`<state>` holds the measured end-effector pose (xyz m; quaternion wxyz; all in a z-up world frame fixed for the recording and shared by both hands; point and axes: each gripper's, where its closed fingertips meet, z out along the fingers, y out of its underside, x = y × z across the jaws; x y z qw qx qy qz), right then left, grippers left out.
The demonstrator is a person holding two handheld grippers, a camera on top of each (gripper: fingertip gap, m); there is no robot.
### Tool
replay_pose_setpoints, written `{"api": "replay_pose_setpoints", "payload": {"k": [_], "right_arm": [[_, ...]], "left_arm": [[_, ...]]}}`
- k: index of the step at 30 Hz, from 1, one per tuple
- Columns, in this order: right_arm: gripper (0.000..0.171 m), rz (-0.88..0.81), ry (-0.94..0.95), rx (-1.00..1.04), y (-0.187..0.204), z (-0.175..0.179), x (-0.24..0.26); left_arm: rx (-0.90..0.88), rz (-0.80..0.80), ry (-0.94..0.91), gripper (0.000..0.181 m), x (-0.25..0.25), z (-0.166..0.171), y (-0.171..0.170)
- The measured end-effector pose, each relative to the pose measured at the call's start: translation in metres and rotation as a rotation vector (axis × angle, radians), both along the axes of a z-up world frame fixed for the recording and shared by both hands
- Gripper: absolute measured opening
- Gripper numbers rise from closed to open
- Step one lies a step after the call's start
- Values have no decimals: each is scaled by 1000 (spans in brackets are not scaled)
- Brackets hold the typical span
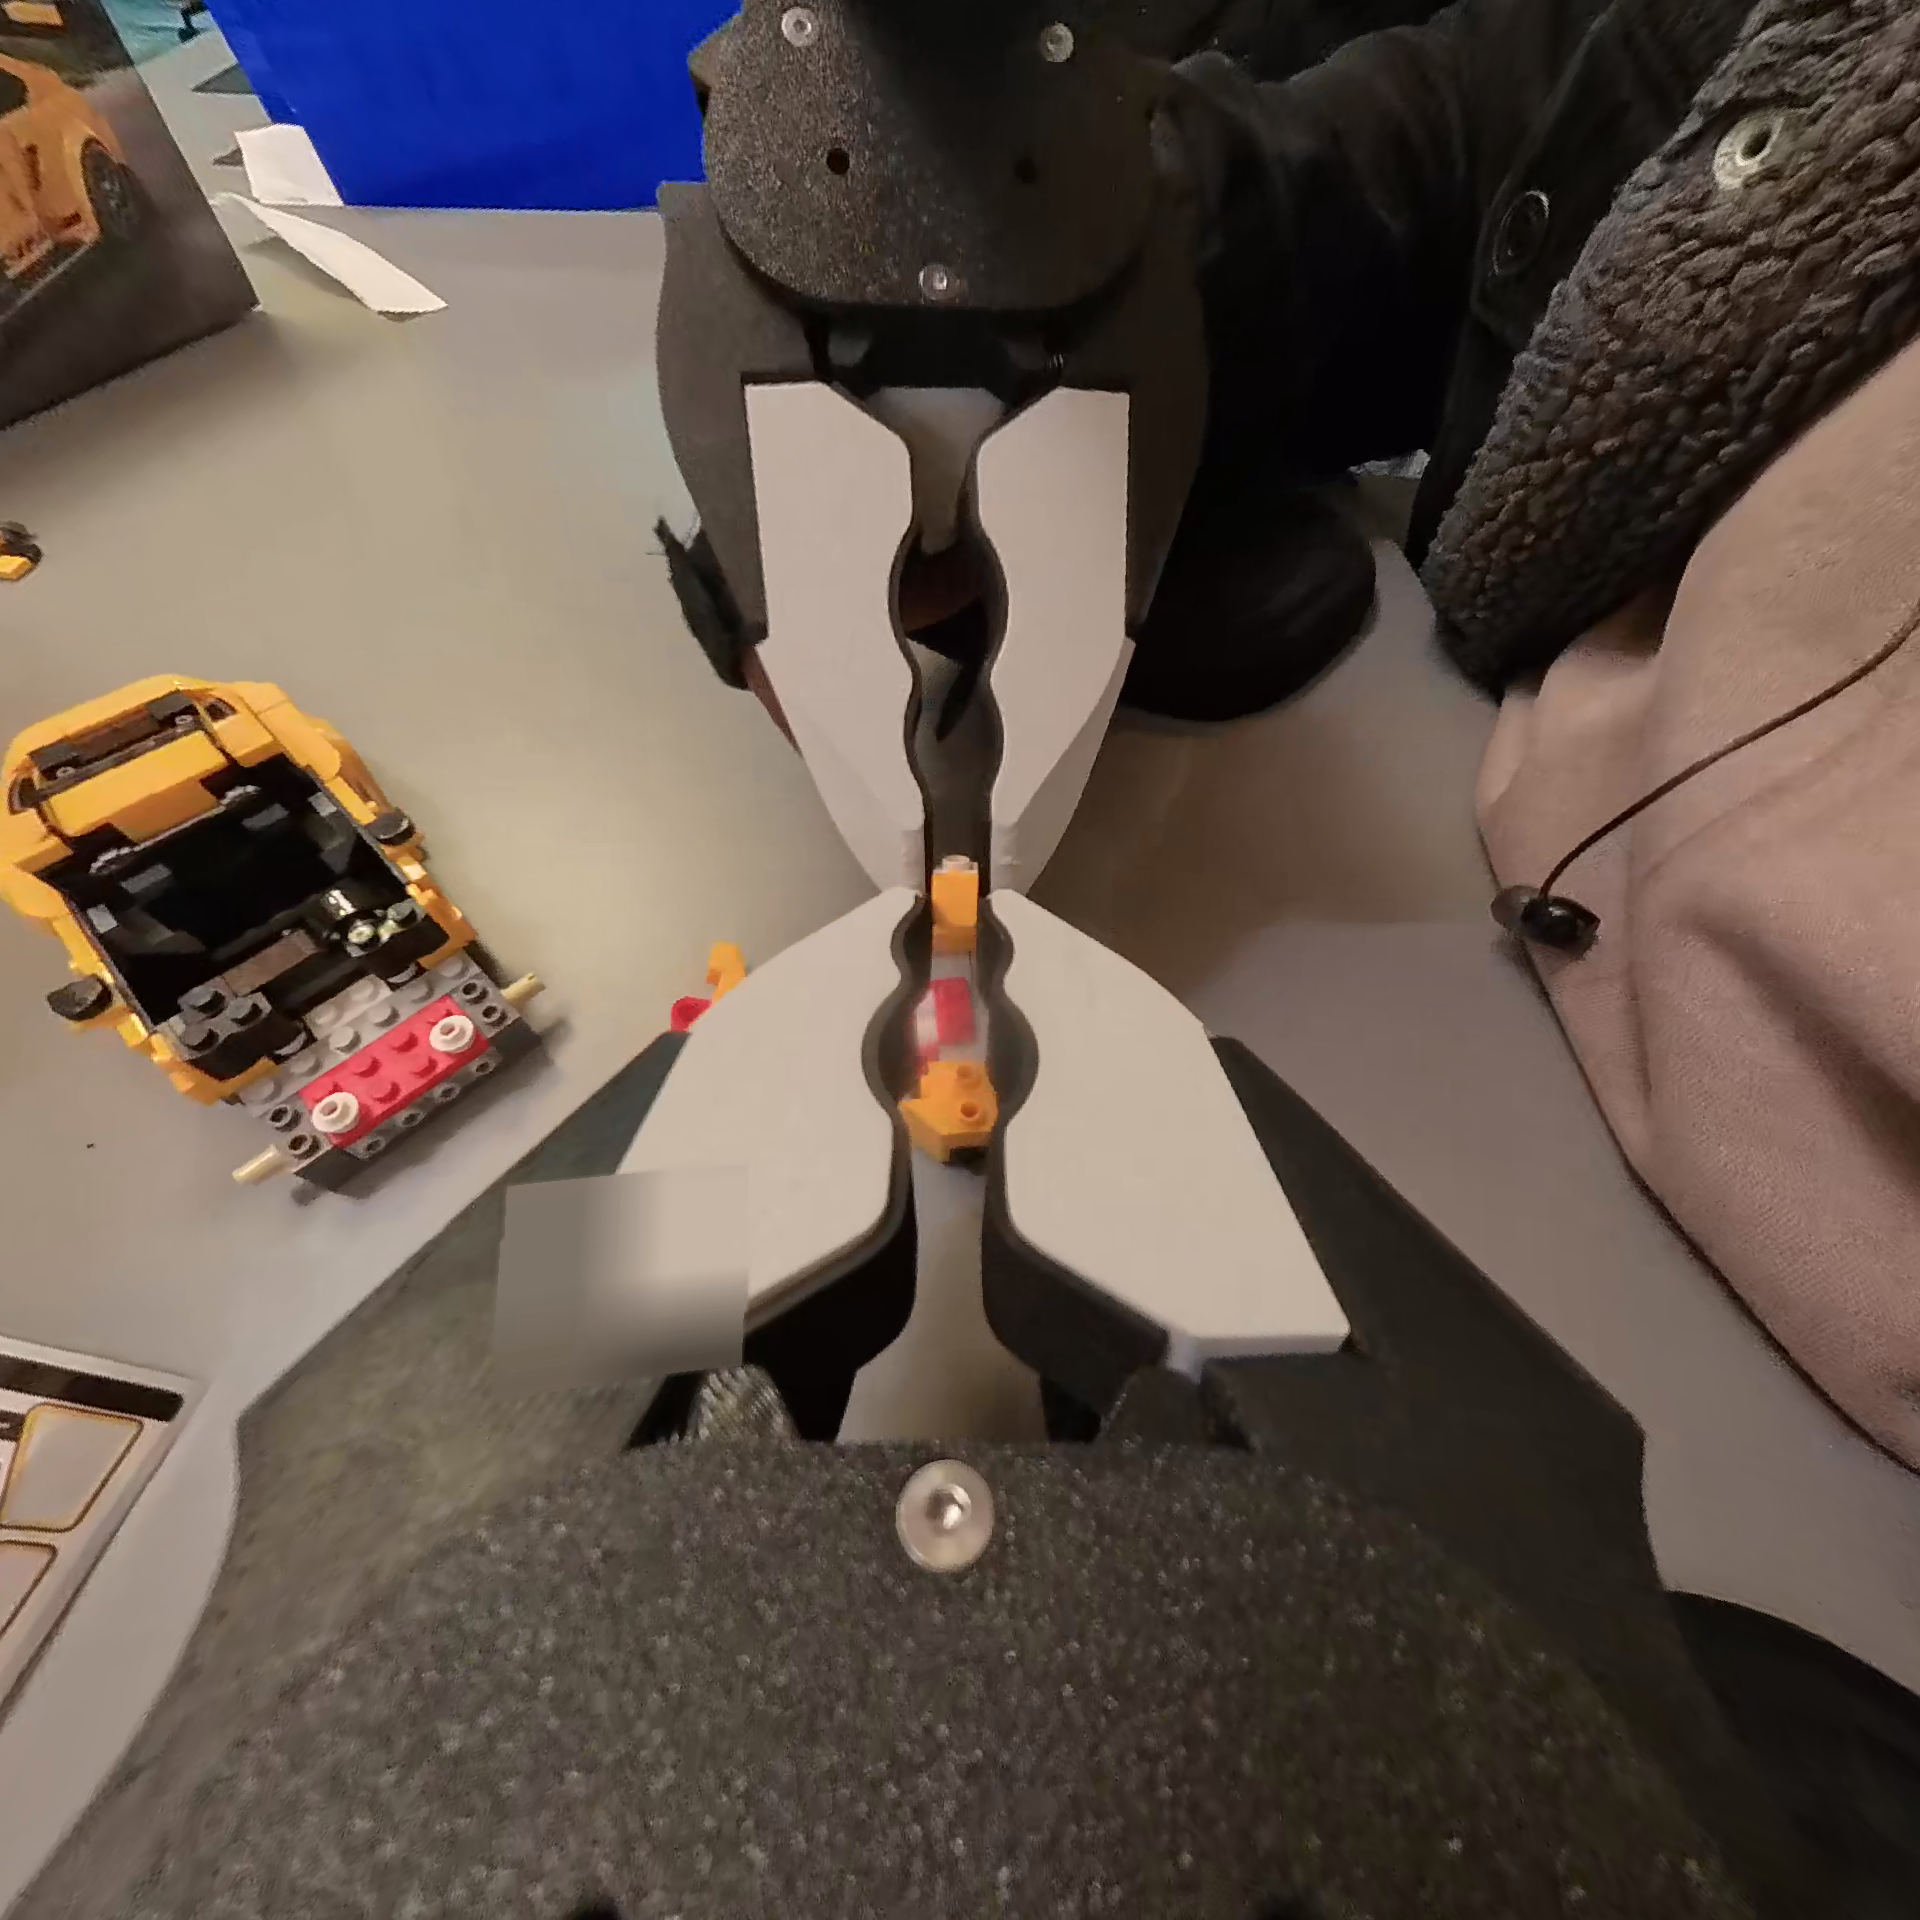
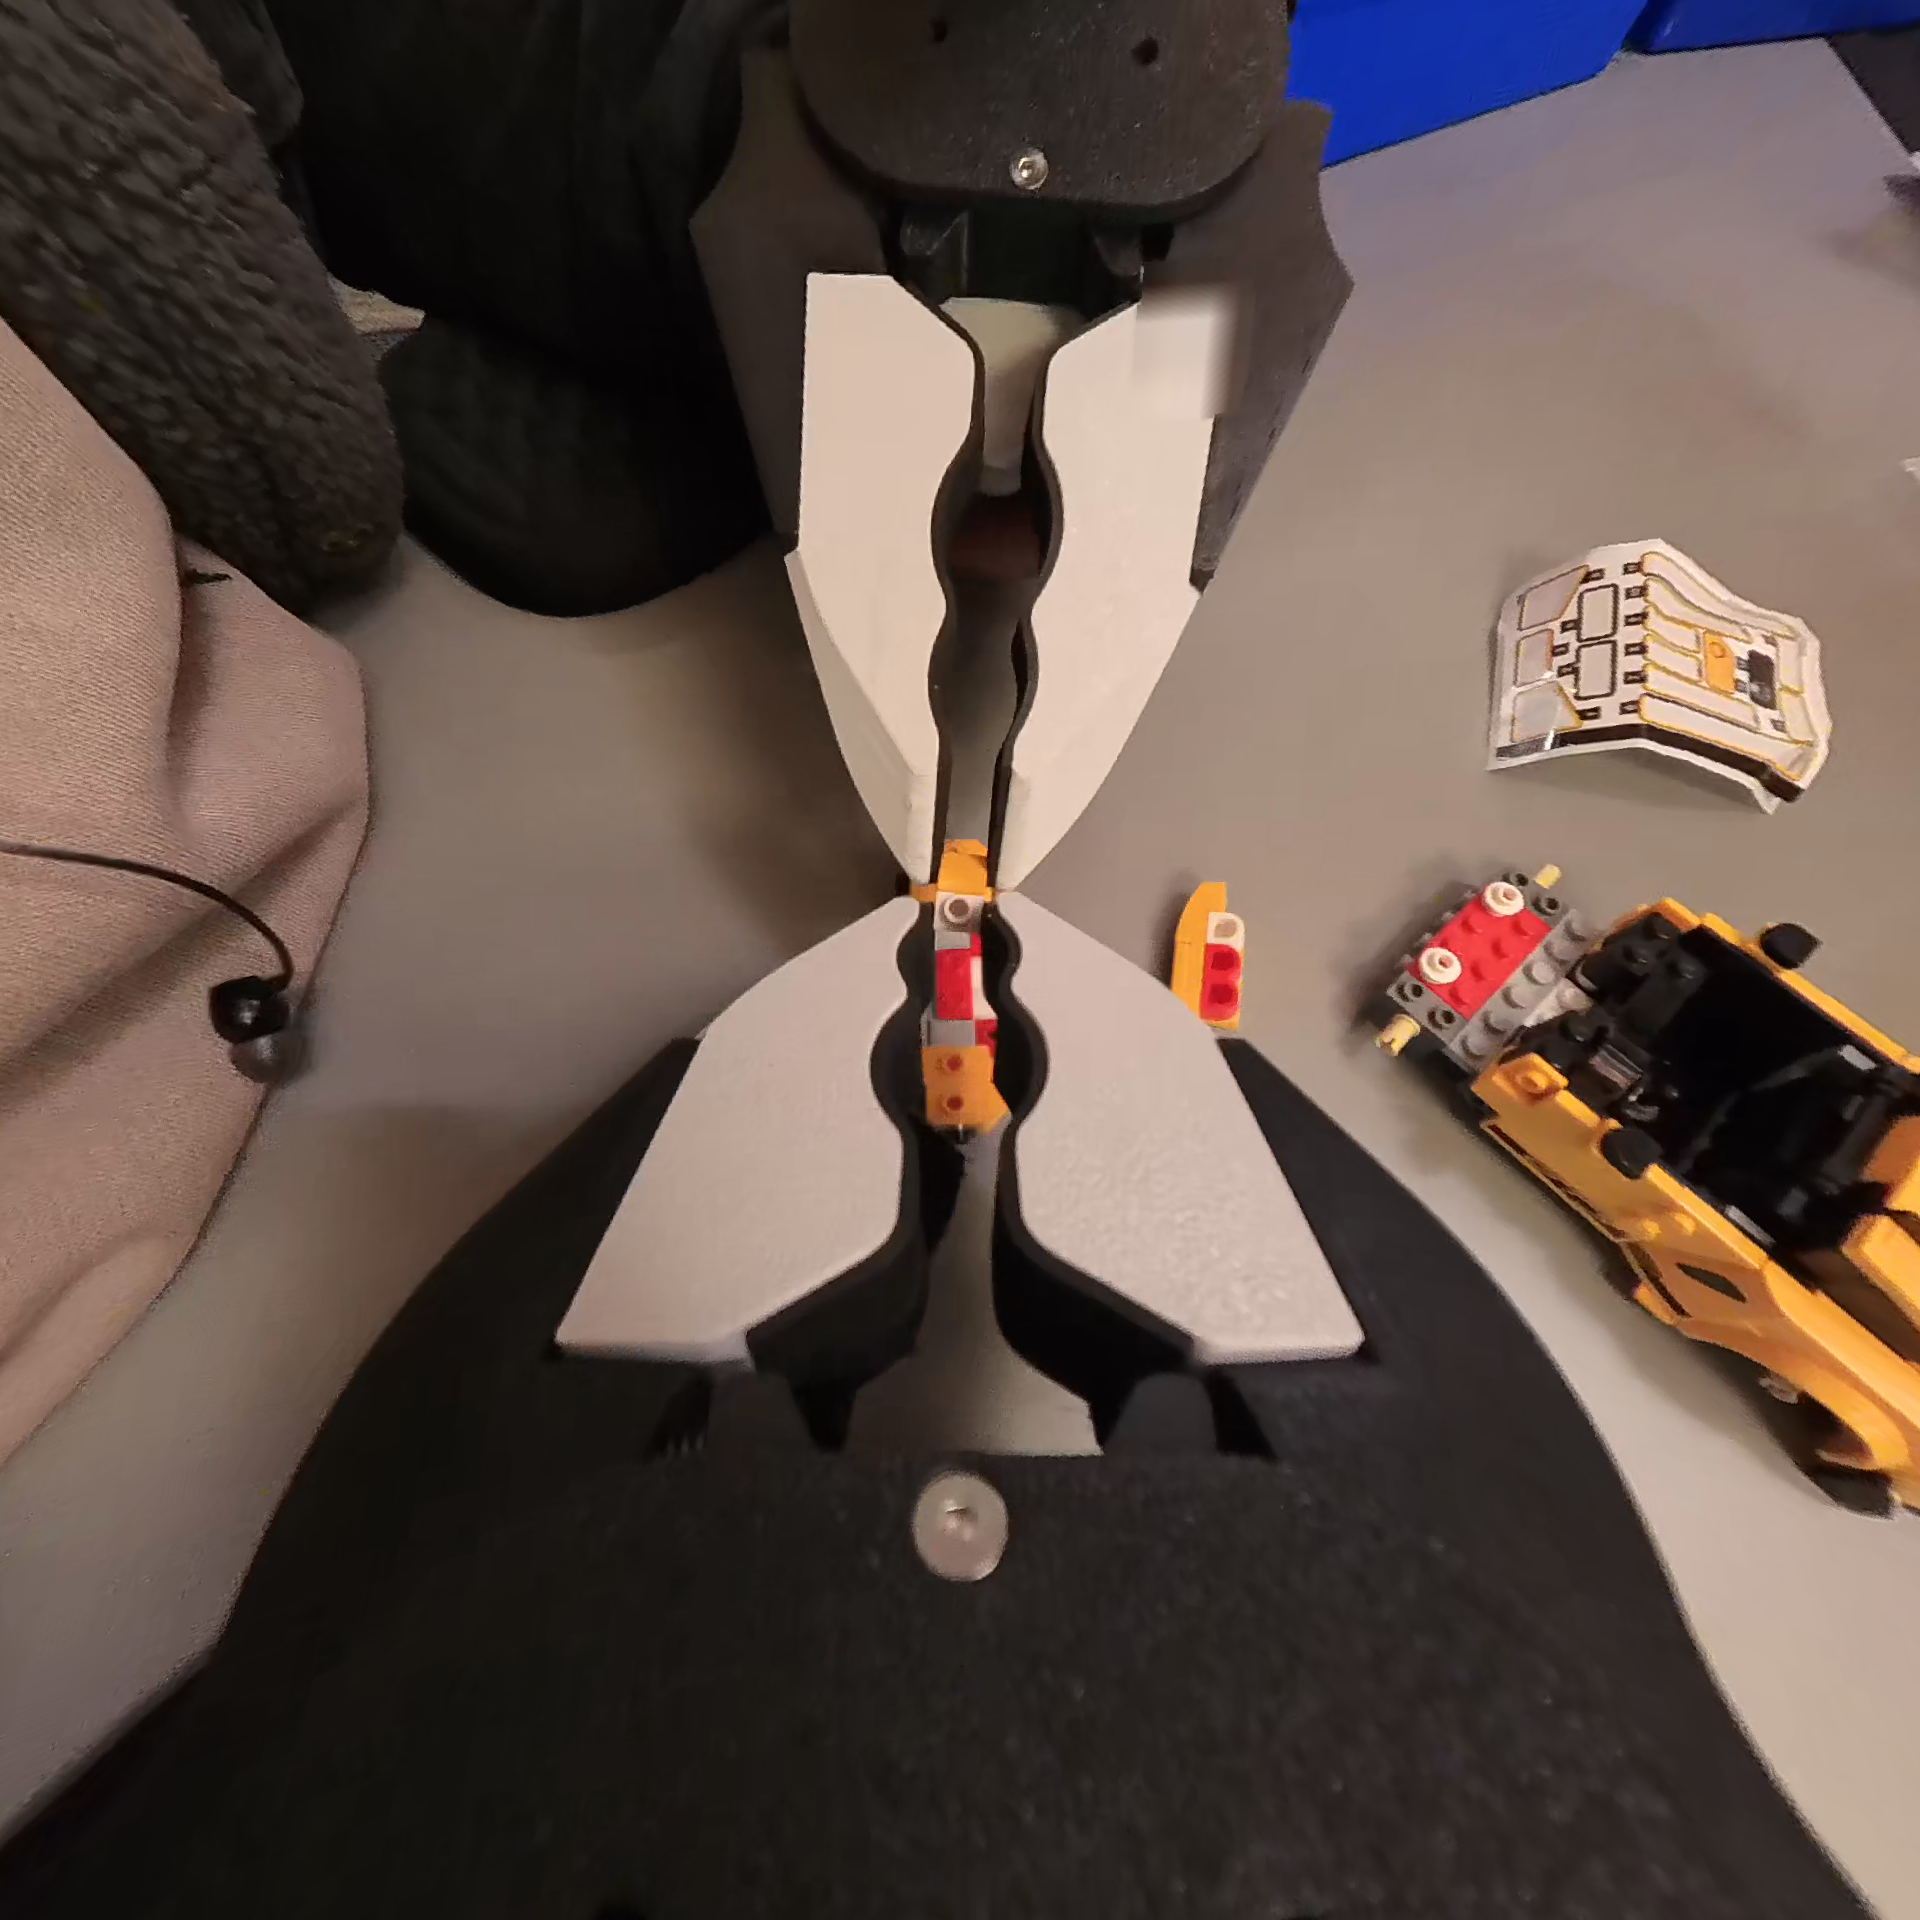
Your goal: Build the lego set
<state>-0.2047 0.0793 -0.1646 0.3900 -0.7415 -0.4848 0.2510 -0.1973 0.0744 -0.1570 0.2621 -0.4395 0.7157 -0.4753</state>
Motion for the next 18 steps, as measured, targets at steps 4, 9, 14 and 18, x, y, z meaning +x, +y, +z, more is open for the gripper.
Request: {"api": "replay_pose_setpoints", "payload": {"k": [4,9,14,18], "right_arm": [[12,-34,17,-35,10,-2,15],[23,-118,-113,-141,40,-30,44],[11,-45,-185,-187,45,-42,37],[8,36,-296,-20,44,-44,32]], "left_arm": [[3,41,0,8,2,-1,10],[-1,161,28,8,5,-7,37],[9,254,55,8,3,-12,60],[30,297,105,8,0,-22,70]]}}
